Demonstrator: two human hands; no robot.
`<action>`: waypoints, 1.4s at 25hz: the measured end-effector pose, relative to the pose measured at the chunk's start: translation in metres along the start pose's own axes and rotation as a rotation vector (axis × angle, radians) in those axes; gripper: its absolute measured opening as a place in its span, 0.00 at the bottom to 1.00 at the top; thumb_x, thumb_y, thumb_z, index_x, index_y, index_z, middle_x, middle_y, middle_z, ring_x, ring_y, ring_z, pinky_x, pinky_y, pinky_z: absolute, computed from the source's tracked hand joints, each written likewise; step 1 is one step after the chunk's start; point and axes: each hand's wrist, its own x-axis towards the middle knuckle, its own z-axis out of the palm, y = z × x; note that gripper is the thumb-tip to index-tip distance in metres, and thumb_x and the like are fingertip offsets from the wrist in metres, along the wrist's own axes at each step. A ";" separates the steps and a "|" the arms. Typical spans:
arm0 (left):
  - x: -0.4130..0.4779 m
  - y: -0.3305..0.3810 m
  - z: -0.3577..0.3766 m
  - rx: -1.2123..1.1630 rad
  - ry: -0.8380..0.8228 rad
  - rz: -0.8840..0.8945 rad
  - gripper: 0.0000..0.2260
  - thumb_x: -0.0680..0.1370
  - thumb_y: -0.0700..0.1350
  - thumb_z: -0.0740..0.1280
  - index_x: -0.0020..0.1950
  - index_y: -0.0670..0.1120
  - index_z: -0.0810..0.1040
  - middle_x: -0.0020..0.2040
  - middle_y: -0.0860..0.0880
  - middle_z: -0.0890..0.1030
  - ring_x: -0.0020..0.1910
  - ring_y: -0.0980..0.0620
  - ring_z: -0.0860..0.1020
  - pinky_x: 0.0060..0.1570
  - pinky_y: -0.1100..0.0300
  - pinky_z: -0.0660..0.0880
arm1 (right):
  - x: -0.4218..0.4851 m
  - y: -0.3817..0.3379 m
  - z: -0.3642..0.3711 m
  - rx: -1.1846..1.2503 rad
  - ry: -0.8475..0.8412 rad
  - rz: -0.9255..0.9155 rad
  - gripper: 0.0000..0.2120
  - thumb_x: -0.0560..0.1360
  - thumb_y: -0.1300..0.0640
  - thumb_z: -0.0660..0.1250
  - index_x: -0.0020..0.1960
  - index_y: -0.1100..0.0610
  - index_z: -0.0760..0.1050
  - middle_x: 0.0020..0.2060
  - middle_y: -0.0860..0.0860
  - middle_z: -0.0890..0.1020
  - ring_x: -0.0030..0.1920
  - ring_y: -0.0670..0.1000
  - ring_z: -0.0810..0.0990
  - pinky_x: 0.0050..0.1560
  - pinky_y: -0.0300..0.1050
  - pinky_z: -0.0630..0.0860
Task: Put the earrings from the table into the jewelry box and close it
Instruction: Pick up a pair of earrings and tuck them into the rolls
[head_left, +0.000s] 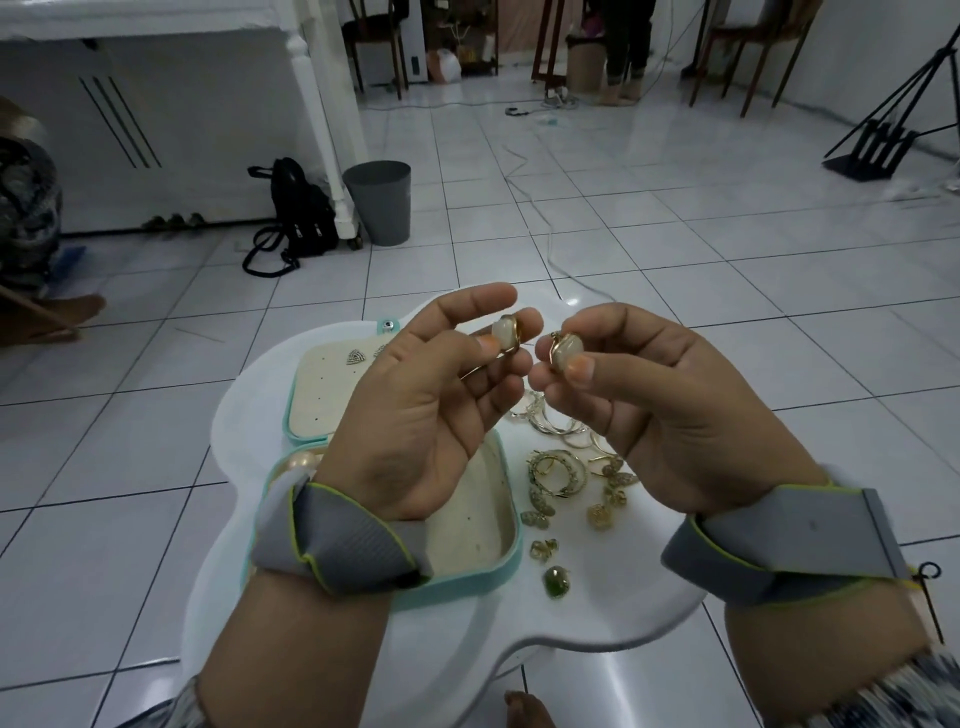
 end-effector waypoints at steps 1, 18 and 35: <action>-0.001 0.002 -0.001 -0.005 0.005 0.005 0.11 0.65 0.36 0.65 0.38 0.48 0.84 0.40 0.47 0.84 0.33 0.54 0.79 0.34 0.66 0.77 | 0.001 0.000 0.002 0.015 0.001 0.008 0.08 0.63 0.69 0.65 0.36 0.58 0.79 0.33 0.55 0.84 0.34 0.51 0.84 0.34 0.38 0.79; -0.040 0.048 -0.070 0.148 0.131 0.105 0.06 0.66 0.35 0.67 0.35 0.45 0.80 0.37 0.47 0.84 0.33 0.55 0.80 0.34 0.68 0.77 | 0.028 0.035 0.067 0.057 -0.101 0.096 0.11 0.63 0.69 0.64 0.34 0.57 0.82 0.29 0.52 0.81 0.31 0.48 0.82 0.32 0.35 0.78; -0.067 0.059 -0.124 0.670 0.325 0.056 0.11 0.70 0.31 0.70 0.45 0.46 0.84 0.45 0.41 0.84 0.38 0.51 0.82 0.47 0.55 0.79 | 0.037 0.073 0.107 -0.534 -0.017 0.153 0.12 0.60 0.67 0.74 0.41 0.55 0.84 0.36 0.57 0.85 0.38 0.58 0.84 0.51 0.50 0.80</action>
